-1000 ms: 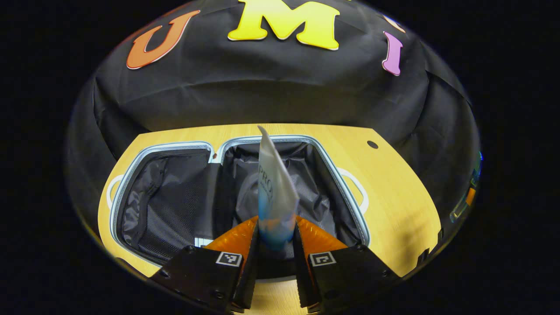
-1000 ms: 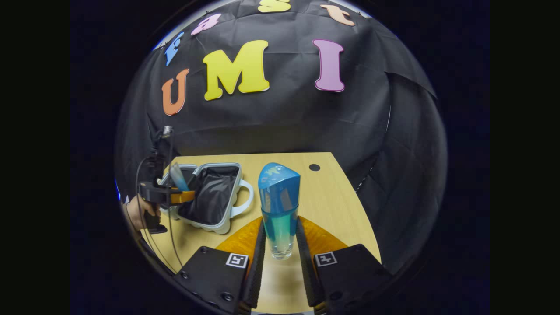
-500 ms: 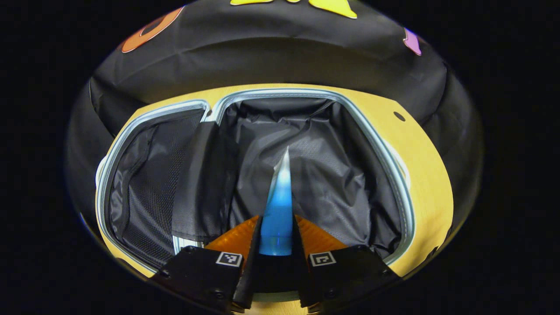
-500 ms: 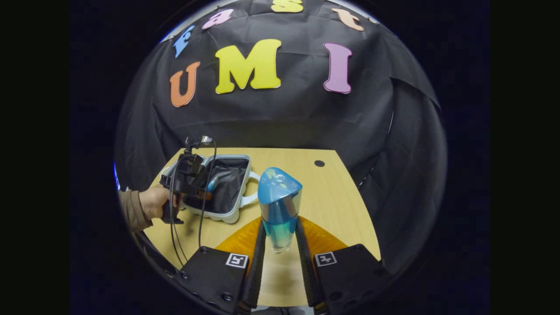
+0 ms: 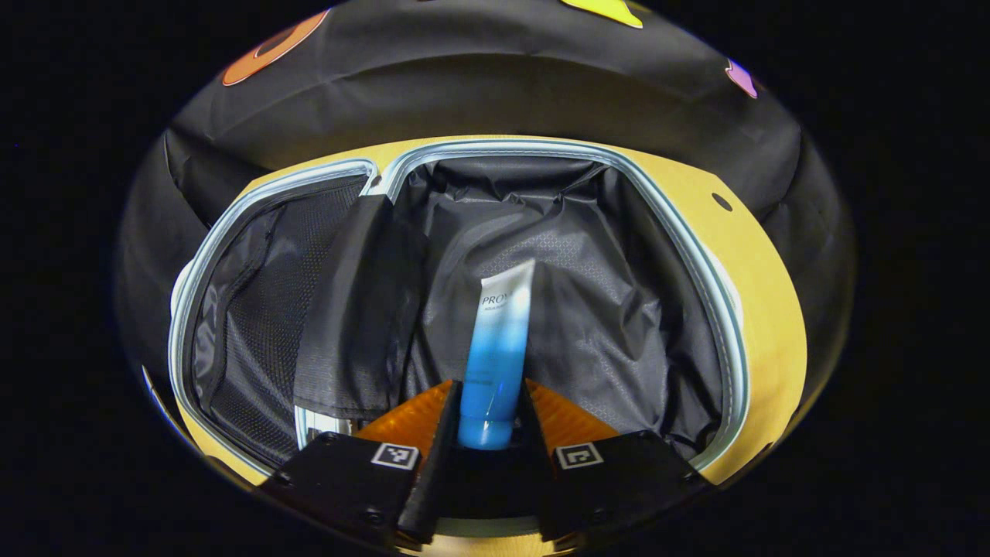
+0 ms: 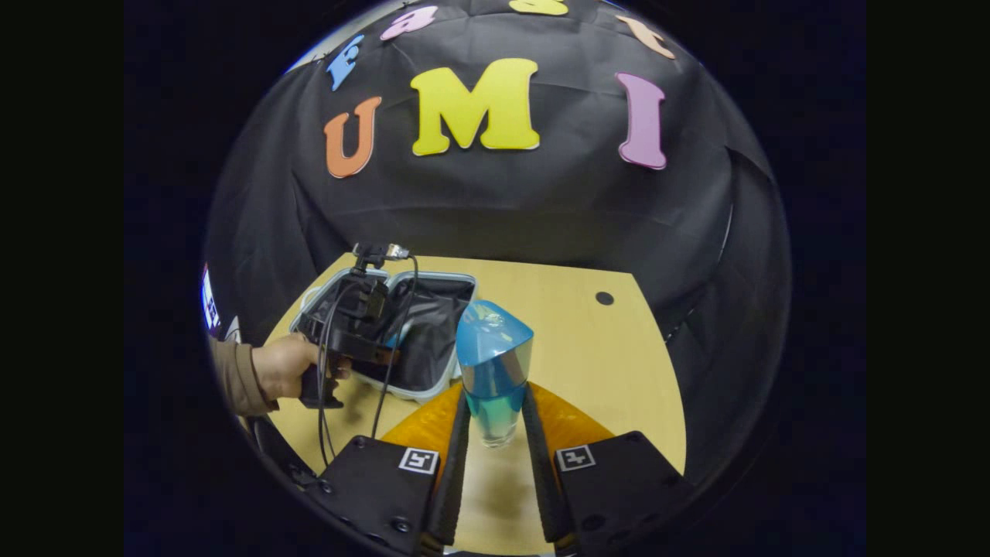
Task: First open the suitcase, pack the skin care products into it, and then close the suitcase.
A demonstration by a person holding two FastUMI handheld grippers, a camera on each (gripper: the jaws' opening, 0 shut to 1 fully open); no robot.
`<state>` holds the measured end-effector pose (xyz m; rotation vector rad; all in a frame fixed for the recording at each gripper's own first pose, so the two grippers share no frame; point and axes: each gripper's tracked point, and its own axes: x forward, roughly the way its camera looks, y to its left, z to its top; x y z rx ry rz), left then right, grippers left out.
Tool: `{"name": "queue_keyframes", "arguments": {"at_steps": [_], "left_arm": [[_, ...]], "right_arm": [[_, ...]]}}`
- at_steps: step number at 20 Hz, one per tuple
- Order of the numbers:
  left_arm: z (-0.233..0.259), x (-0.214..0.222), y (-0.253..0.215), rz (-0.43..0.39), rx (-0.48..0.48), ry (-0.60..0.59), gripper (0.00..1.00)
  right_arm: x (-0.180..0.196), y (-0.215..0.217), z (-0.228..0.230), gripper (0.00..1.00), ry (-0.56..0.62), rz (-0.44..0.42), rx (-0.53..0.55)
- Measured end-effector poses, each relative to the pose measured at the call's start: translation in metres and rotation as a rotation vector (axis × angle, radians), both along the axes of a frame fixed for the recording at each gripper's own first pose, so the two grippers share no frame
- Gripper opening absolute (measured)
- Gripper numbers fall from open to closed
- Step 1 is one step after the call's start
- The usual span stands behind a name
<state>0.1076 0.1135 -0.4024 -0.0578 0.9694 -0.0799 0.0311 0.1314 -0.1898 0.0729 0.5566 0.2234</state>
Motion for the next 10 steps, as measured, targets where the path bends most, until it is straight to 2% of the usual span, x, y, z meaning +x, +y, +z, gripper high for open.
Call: {"name": "queue_keyframes", "arguments": {"at_steps": [1, 3, 4, 7, 10], "left_arm": [[0.004, -0.002, -0.003, 0.0, -0.019, -0.009, 0.64], [0.02, -0.009, -0.005, 0.01, -0.061, -0.057, 0.72], [0.032, -0.013, -0.005, 0.021, -0.09, -0.088, 0.81], [0.07, -0.031, 0.011, 0.044, -0.131, -0.216, 0.81], [0.111, -0.053, 0.054, 0.051, -0.049, -0.385, 0.87]], "right_arm": [[0.008, 0.011, 0.002, 0.39, 0.002, 0.022, 0.008], [0.025, 0.034, 0.005, 0.38, 0.008, 0.063, 0.02], [0.034, 0.046, 0.006, 0.38, 0.011, 0.083, 0.027], [0.055, 0.082, -0.003, 0.38, 0.052, 0.121, 0.051], [0.068, 0.124, -0.028, 0.38, 0.162, 0.144, 0.114]]}}
